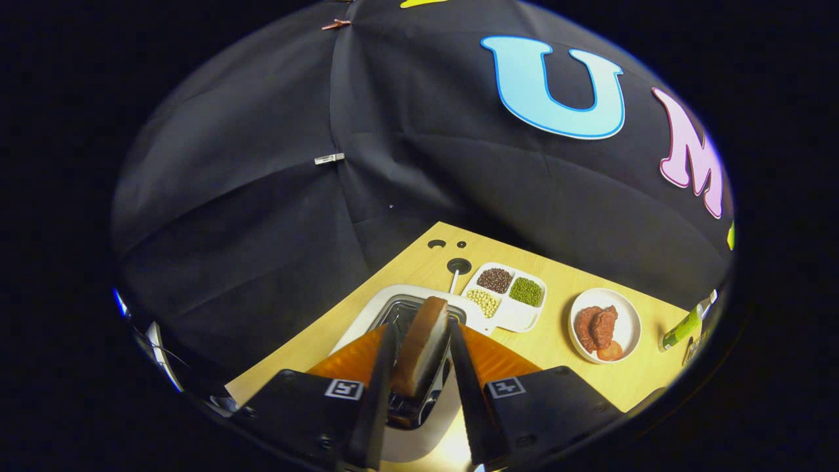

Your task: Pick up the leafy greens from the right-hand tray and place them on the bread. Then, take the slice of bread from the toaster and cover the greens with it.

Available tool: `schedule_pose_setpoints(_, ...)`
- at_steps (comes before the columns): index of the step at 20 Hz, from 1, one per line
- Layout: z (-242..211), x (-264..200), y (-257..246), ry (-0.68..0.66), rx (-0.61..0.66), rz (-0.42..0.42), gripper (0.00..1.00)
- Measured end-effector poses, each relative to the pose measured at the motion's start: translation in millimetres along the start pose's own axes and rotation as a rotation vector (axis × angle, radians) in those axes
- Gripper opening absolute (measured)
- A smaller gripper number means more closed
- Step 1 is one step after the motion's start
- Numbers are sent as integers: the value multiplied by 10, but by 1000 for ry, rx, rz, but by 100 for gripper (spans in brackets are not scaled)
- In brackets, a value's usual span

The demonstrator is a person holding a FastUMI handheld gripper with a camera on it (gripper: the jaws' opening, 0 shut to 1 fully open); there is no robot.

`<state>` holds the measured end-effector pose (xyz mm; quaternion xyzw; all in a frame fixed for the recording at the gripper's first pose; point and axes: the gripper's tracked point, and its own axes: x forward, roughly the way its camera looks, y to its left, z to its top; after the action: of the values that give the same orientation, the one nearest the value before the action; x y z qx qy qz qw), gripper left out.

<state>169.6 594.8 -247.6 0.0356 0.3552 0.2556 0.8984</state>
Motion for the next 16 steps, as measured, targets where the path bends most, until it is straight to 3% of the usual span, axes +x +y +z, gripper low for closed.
schedule_pose_setpoints(3, 21, -7, -49, 6, 13, -25, 14)
schedule_pose_setpoints(16, 443, -883, -191, -149, 105, 35, 13)
